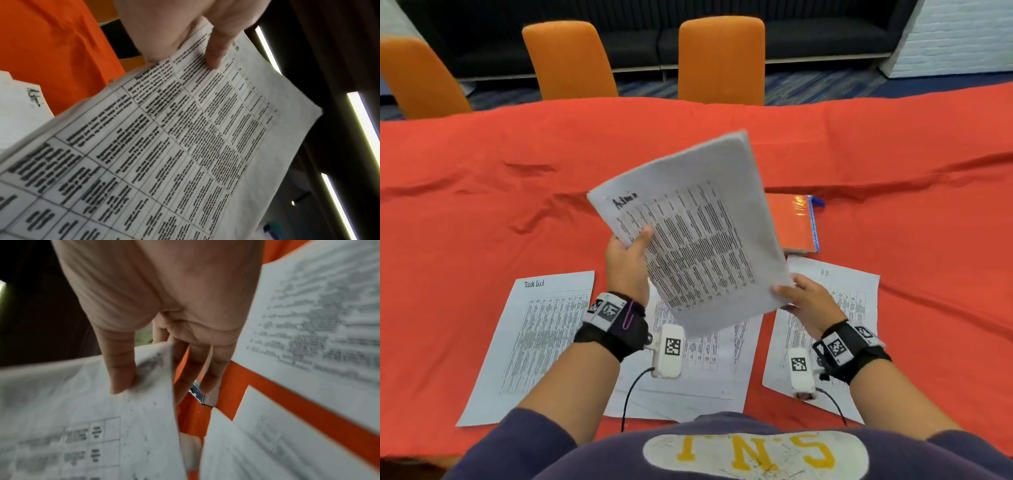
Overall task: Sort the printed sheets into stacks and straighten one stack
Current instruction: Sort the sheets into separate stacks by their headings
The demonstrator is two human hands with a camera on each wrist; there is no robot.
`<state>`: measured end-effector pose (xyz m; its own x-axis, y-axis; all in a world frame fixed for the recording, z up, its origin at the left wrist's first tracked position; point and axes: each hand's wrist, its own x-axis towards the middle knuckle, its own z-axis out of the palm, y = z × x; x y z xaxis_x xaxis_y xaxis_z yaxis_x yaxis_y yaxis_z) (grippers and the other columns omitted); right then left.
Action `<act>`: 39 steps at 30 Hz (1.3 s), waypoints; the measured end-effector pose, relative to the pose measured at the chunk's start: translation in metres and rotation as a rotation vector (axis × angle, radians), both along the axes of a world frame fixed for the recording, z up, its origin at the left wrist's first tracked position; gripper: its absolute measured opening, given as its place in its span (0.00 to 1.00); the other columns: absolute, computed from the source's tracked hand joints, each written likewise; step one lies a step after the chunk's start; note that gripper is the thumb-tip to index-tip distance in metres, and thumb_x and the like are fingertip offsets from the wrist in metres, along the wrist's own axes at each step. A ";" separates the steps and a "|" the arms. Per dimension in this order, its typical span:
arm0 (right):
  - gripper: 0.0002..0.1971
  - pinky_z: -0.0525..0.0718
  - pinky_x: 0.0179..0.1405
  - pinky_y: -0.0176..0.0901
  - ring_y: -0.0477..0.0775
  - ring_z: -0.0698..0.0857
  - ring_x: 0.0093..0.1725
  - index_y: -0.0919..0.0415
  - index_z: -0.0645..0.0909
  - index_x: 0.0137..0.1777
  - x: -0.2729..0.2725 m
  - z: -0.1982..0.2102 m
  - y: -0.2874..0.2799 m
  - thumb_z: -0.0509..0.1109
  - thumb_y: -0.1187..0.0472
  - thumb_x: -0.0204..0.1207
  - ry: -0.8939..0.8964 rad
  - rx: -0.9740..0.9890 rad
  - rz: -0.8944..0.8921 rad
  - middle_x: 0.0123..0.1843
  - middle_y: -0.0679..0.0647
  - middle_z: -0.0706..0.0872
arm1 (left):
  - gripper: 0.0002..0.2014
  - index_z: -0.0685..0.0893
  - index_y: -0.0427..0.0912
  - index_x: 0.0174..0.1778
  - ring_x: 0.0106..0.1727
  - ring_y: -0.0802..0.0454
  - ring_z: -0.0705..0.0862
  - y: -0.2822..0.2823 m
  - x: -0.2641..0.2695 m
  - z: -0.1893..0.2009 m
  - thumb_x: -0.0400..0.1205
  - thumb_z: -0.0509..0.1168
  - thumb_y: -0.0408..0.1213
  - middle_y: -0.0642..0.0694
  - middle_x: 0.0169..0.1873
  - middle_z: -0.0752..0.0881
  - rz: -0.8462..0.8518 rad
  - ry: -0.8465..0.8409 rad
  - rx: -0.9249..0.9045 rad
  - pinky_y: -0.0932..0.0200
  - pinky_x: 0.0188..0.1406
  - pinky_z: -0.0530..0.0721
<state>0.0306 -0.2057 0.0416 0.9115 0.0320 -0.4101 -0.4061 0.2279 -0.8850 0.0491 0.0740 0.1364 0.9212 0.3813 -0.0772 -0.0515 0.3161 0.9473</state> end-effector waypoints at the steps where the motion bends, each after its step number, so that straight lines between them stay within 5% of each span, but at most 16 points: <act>1: 0.29 0.83 0.62 0.55 0.64 0.84 0.60 0.66 0.80 0.62 0.000 0.001 0.000 0.81 0.61 0.59 0.012 0.120 -0.037 0.61 0.64 0.86 | 0.10 0.83 0.48 0.53 0.63 0.47 0.85 0.003 0.003 -0.002 0.80 0.68 0.29 0.44 0.59 0.88 0.017 0.013 -0.056 0.47 0.65 0.80; 3: 0.26 0.81 0.66 0.57 0.62 0.82 0.64 0.64 0.77 0.67 0.001 0.005 0.004 0.75 0.65 0.67 0.031 0.362 -0.132 0.65 0.64 0.84 | 0.10 0.81 0.42 0.54 0.67 0.42 0.82 0.004 0.007 -0.007 0.79 0.71 0.33 0.39 0.63 0.84 0.069 0.096 -0.137 0.40 0.72 0.75; 5: 0.23 0.81 0.64 0.56 0.60 0.84 0.64 0.63 0.78 0.67 0.002 0.010 0.014 0.70 0.67 0.70 0.039 0.496 -0.176 0.64 0.62 0.86 | 0.25 0.74 0.32 0.64 0.71 0.38 0.78 0.000 0.007 -0.014 0.75 0.74 0.37 0.34 0.69 0.79 0.093 0.206 -0.224 0.35 0.75 0.69; 8: 0.18 0.83 0.63 0.59 0.61 0.87 0.61 0.66 0.82 0.62 0.001 0.016 0.025 0.71 0.69 0.72 0.040 0.472 -0.127 0.61 0.64 0.87 | 0.44 0.71 0.34 0.73 0.68 0.38 0.81 -0.003 0.002 -0.022 0.64 0.82 0.43 0.35 0.67 0.82 -0.056 0.230 -0.344 0.34 0.72 0.72; 12: 0.27 0.85 0.59 0.58 0.64 0.87 0.59 0.67 0.78 0.67 0.005 0.011 0.005 0.78 0.68 0.66 0.004 0.284 -0.210 0.60 0.64 0.88 | 0.31 0.74 0.36 0.73 0.62 0.40 0.85 0.004 -0.005 -0.035 0.72 0.71 0.31 0.39 0.63 0.85 -0.093 0.234 -0.349 0.43 0.61 0.83; 15: 0.23 0.85 0.59 0.58 0.65 0.87 0.60 0.69 0.80 0.66 0.005 0.010 -0.016 0.75 0.68 0.70 -0.060 0.123 -0.193 0.60 0.64 0.88 | 0.14 0.81 0.39 0.54 0.41 0.47 0.87 0.023 -0.006 -0.048 0.75 0.68 0.23 0.47 0.41 0.91 -0.026 0.224 -0.010 0.57 0.38 0.86; 17: 0.27 0.85 0.59 0.59 0.64 0.88 0.59 0.70 0.80 0.65 0.004 0.010 -0.024 0.79 0.64 0.66 -0.098 0.063 -0.163 0.60 0.64 0.88 | 0.14 0.82 0.45 0.46 0.37 0.51 0.89 0.032 -0.009 -0.054 0.75 0.68 0.20 0.49 0.37 0.92 -0.129 0.218 0.255 0.56 0.39 0.86; 20: 0.42 0.86 0.56 0.55 0.61 0.88 0.57 0.68 0.82 0.63 0.004 0.012 -0.023 0.88 0.49 0.48 -0.139 -0.032 -0.083 0.59 0.62 0.89 | 0.17 0.83 0.49 0.48 0.45 0.50 0.90 0.037 -0.013 -0.061 0.74 0.68 0.20 0.48 0.44 0.91 -0.217 0.233 0.453 0.52 0.48 0.87; 23: 0.38 0.84 0.55 0.53 0.58 0.89 0.56 0.62 0.86 0.58 0.002 0.008 -0.020 0.88 0.48 0.45 -0.138 -0.095 -0.047 0.56 0.59 0.90 | 0.17 0.84 0.47 0.48 0.47 0.48 0.87 0.038 -0.014 -0.069 0.73 0.67 0.19 0.46 0.45 0.89 -0.184 0.235 0.465 0.55 0.45 0.84; 28: 0.16 0.81 0.42 0.43 0.59 0.87 0.50 0.63 0.85 0.51 -0.008 0.001 -0.011 0.76 0.77 0.65 -0.108 -0.237 0.010 0.46 0.56 0.90 | 0.11 0.80 0.40 0.43 0.36 0.50 0.79 0.030 -0.026 -0.078 0.72 0.69 0.21 0.46 0.35 0.81 -0.213 0.260 0.454 0.64 0.30 0.78; 34: 0.15 0.80 0.43 0.44 0.54 0.87 0.49 0.61 0.86 0.52 -0.008 0.004 -0.005 0.76 0.74 0.66 -0.129 -0.260 -0.039 0.50 0.56 0.90 | 0.11 0.83 0.36 0.51 0.42 0.47 0.83 0.026 -0.026 -0.082 0.74 0.71 0.25 0.41 0.43 0.87 -0.224 0.281 0.375 0.57 0.39 0.81; 39: 0.20 0.81 0.43 0.45 0.57 0.87 0.49 0.64 0.86 0.52 -0.009 0.003 -0.012 0.81 0.69 0.58 -0.082 -0.220 -0.043 0.50 0.59 0.90 | 0.11 0.81 0.43 0.39 0.37 0.47 0.80 0.035 -0.024 -0.080 0.69 0.74 0.26 0.44 0.37 0.83 -0.262 0.275 0.348 0.57 0.35 0.79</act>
